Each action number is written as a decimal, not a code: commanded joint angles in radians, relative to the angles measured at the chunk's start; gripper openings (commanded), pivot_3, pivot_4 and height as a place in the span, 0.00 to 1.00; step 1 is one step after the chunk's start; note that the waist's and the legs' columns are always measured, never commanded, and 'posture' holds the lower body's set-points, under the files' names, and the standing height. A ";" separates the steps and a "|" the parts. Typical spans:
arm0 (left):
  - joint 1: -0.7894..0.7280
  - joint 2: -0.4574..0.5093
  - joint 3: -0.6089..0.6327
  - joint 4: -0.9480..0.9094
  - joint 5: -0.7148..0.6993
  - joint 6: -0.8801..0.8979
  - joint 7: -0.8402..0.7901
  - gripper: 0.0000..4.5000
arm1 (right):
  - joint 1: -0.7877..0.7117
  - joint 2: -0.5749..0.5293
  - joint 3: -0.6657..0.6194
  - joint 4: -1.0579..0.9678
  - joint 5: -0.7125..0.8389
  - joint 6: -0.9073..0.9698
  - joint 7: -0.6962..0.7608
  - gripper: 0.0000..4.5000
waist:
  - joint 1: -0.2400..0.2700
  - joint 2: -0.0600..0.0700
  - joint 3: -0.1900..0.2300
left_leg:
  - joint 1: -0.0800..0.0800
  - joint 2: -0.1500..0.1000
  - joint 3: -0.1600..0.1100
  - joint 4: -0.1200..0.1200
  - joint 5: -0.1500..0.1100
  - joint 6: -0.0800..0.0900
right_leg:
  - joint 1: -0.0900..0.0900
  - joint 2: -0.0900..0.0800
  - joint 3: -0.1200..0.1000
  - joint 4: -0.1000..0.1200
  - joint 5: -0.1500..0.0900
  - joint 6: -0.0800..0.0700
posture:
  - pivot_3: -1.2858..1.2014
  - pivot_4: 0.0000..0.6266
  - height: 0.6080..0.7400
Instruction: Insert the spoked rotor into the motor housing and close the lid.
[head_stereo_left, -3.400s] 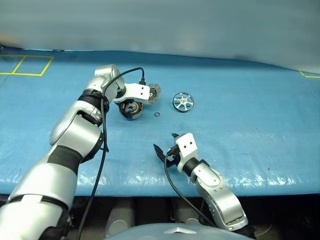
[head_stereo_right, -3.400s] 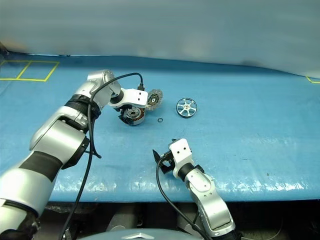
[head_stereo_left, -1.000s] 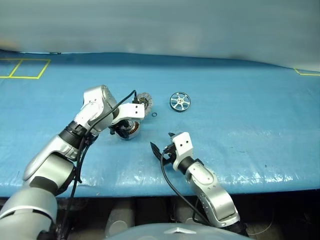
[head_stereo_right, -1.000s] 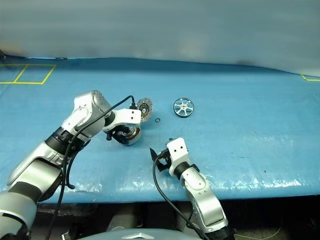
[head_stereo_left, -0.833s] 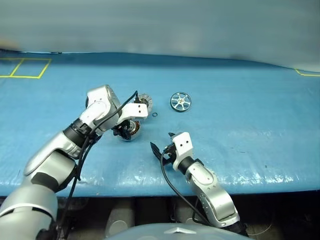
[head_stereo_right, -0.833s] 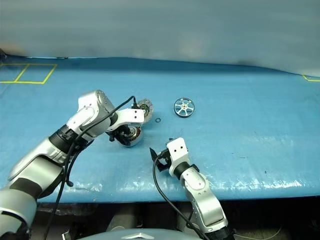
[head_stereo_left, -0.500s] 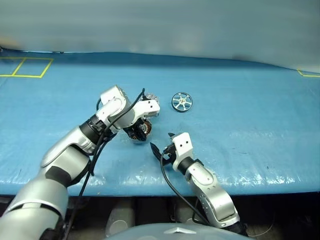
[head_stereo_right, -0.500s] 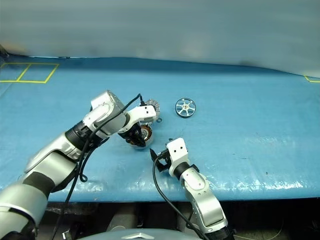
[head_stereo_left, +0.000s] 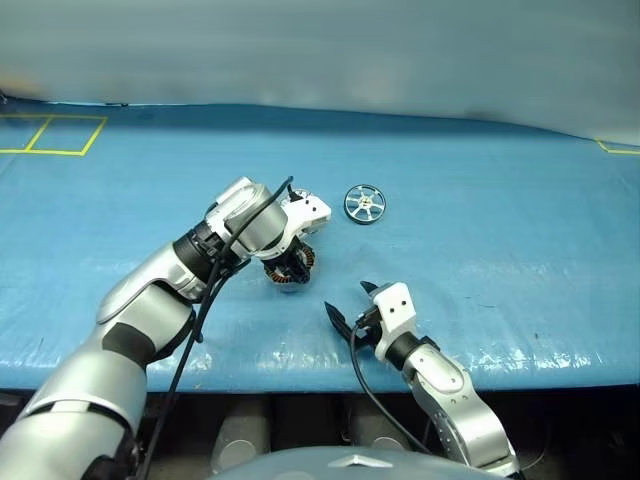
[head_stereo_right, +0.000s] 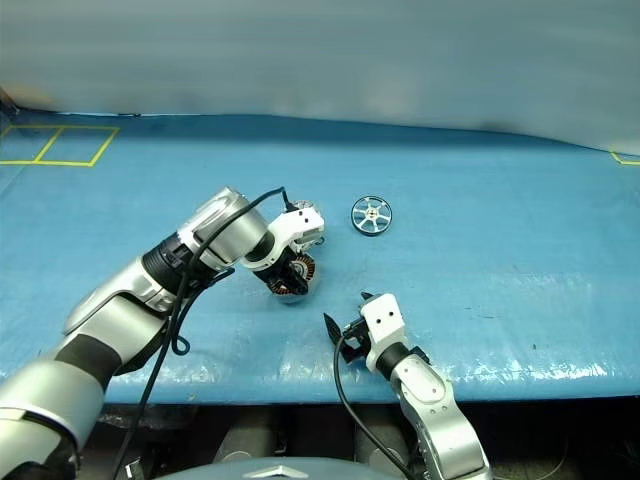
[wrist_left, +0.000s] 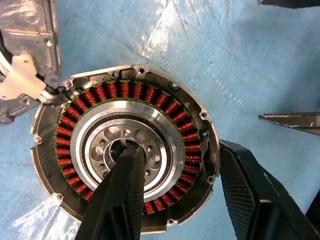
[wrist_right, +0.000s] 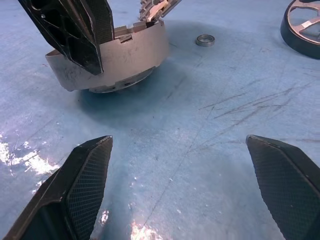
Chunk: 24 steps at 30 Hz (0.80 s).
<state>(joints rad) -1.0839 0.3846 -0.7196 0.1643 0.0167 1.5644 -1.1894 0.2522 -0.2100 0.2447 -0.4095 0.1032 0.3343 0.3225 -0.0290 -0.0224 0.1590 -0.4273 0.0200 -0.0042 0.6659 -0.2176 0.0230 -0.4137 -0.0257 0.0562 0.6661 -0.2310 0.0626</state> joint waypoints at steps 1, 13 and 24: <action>-0.032 -0.017 0.001 -0.010 -0.094 0.020 0.039 0.42 | 0.008 0.001 -0.016 -0.048 0.011 -0.027 -0.003 1.00 | 0.001 0.000 0.000 | 0.000 0.000 0.000 0.000 0.000 0.000 | 0.000 0.000 0.000 0.000 0.000 0.000 | 0.52 0.24 1.00; -0.058 0.014 -0.034 -0.011 -0.250 0.001 0.163 0.85 | -0.002 0.023 0.007 -0.037 -0.003 -0.029 -0.015 1.00 | 0.001 0.000 0.000 | -0.001 0.000 0.000 0.000 0.000 0.000 | -0.001 0.000 0.000 0.000 0.000 0.000 | 0.52 0.24 1.00; -0.113 0.058 0.001 -0.072 -0.372 -0.001 0.195 1.00 | -0.019 0.026 0.017 -0.030 -0.010 -0.023 -0.015 1.00 | 0.000 0.000 0.000 | -0.001 0.000 0.000 -0.001 0.000 0.000 | -0.002 0.000 0.001 -0.001 0.000 -0.001 | 0.52 0.24 1.00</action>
<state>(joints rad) -1.1580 0.4380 -0.7558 0.1425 -0.3279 1.5606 -0.9962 0.2314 -0.1852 0.2604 -0.4105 0.0889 0.3305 0.3042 -0.0292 -0.0220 0.1593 -0.4288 0.0201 -0.0037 0.6647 -0.2174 0.0227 -0.4155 -0.0254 0.0568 0.6652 -0.2313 0.0621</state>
